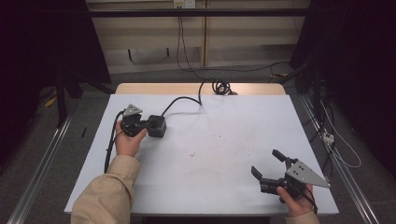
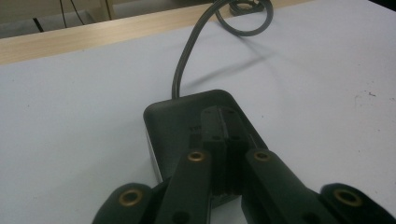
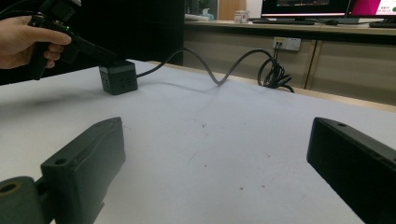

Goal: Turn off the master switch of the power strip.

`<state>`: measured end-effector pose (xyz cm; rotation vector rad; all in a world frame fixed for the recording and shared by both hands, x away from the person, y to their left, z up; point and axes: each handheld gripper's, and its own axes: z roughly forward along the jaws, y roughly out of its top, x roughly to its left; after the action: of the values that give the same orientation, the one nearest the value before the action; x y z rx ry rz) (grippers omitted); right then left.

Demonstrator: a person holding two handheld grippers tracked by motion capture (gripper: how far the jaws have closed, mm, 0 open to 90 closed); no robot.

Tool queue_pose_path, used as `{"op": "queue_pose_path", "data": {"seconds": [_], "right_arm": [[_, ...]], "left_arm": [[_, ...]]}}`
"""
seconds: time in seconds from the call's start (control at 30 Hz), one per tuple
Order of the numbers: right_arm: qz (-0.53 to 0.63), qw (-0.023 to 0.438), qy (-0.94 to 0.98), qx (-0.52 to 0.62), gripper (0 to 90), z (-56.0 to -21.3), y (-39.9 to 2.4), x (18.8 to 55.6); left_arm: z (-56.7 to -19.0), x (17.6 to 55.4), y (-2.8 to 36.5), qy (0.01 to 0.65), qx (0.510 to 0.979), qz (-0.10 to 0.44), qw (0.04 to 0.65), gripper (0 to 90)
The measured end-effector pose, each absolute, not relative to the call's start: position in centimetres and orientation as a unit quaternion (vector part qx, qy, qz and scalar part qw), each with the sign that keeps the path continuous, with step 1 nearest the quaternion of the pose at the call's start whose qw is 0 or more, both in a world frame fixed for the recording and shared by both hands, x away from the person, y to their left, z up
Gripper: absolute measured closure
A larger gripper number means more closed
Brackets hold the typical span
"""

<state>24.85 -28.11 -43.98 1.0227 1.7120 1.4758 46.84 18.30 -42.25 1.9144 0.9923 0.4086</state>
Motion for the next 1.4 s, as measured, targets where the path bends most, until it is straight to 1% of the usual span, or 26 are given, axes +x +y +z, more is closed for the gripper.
{"op": "queue_pose_path", "data": {"seconds": [0.87,1.23,1.27,1.4], "right_arm": [[0.563,0.324,0.652,0.391,4.4,-43.99,-28.20,24.93],[0.564,0.324,0.652,0.390,4.4,-43.95,-28.16,24.94],[0.565,0.324,0.652,0.390,4.4,-43.95,-28.16,24.94],[0.566,0.324,0.651,0.389,4.4,-43.93,-28.14,24.97]], "left_arm": [[-42.15,46.93,18.34,0.409,0.774,0.158,0.457,90.0],[-42.02,46.81,18.19,0.401,0.780,0.163,0.452,90.0],[-41.94,46.82,18.28,0.406,0.771,0.159,0.465,90.0],[-41.77,46.90,18.24,0.410,0.772,0.164,0.458,90.0]]}}
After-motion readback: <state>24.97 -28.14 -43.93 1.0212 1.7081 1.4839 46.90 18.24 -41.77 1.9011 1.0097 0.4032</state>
